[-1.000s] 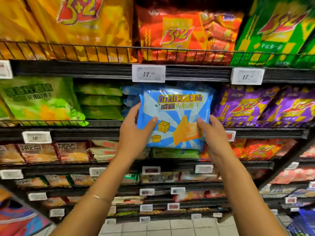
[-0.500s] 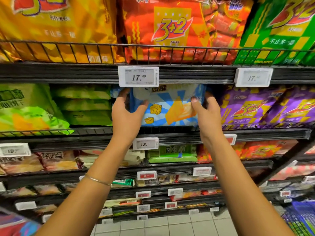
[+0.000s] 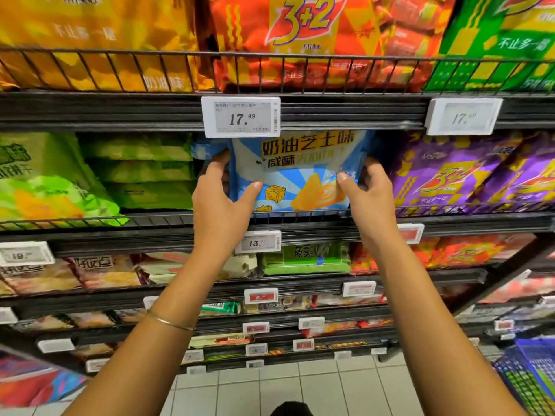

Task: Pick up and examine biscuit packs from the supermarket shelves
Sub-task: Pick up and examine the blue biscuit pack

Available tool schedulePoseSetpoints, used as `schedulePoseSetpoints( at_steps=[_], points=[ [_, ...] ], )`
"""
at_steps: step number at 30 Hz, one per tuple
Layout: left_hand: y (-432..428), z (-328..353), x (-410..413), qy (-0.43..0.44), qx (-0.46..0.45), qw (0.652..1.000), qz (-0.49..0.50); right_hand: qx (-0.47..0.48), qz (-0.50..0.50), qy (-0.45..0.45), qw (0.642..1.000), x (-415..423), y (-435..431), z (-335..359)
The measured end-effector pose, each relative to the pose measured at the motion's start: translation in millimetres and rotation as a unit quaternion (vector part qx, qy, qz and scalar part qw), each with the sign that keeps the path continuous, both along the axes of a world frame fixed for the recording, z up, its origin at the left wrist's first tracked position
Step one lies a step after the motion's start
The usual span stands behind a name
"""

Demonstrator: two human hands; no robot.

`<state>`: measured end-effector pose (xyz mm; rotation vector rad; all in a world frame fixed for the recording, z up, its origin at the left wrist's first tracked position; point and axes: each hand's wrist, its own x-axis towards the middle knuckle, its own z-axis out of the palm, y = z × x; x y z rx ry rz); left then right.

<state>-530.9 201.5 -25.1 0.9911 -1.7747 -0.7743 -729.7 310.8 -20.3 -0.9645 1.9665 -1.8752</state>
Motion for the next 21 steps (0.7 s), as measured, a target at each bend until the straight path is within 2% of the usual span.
schedulePoseSetpoints(
  at_steps=[3,8,12,17,21],
  points=[
    [5.2,-1.6,2.5,-0.070,-0.033,0.997,0.027,0.026,0.019,0.025,0.999,0.7,3.9,0.9],
    [6.6,2.9,9.9,-0.066,-0.003,0.998,0.004,0.038,0.025,0.044,0.998,4.3,9.2,5.9],
    [1.6,2.5,9.7,-0.125,-0.018,0.992,0.026,0.031,0.000,0.047,0.998,13.8,8.8,5.3],
    [2.6,-8.5,10.9,-0.094,-0.024,0.995,0.012,0.034,-0.013,0.045,0.998,15.8,10.6,3.2],
    [18.9,-22.1,11.3,-0.119,-0.049,0.989,0.073,-0.032,-0.081,0.004,0.996,17.9,24.1,-8.8]
  ],
)
